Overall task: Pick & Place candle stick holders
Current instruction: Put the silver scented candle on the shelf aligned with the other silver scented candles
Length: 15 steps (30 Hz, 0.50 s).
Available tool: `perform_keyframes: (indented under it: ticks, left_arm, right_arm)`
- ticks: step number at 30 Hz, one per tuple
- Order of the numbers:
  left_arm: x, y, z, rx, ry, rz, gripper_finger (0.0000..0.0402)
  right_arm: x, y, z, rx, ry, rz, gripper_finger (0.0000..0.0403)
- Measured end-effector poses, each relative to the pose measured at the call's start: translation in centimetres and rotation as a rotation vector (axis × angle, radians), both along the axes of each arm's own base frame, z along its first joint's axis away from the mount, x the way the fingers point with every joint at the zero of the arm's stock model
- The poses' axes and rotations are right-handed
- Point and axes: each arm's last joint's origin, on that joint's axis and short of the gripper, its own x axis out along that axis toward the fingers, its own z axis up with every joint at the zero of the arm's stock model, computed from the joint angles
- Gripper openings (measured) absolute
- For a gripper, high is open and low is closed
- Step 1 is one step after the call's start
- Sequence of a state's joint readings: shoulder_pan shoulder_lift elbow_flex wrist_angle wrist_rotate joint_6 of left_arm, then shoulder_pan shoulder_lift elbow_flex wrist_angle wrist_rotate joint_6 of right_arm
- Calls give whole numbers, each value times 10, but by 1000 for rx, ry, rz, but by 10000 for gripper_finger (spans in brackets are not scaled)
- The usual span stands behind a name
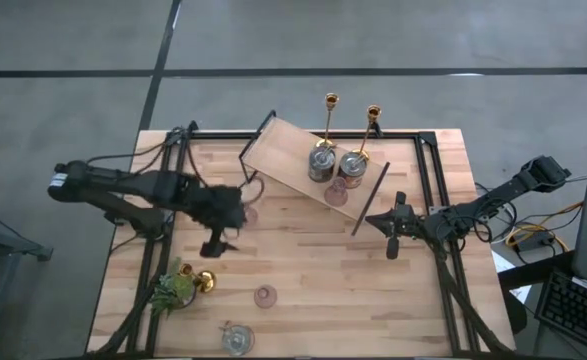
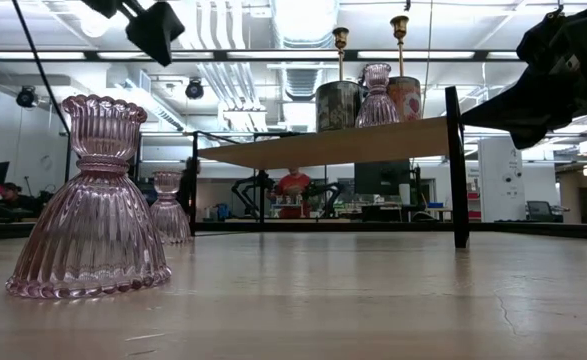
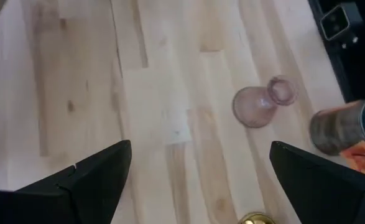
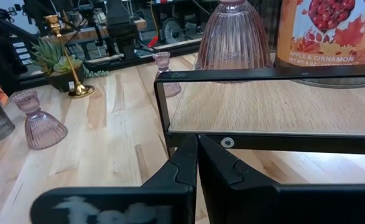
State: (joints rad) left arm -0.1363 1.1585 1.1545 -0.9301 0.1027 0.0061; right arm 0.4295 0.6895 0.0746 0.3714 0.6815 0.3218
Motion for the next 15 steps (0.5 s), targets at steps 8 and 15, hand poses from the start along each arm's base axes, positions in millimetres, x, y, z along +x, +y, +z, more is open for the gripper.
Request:
perform_keyframes:
  ticks: [8, 15]
  left_arm:
    - [11, -48, -17, 134, 22, -34, 385]
    - [16, -88, -28, 97, 2, -104, 385]
  right_arm:
    - [0, 0, 0, 0, 0, 0, 8]
    - [0, 0, 0, 0, 0, 0, 8]
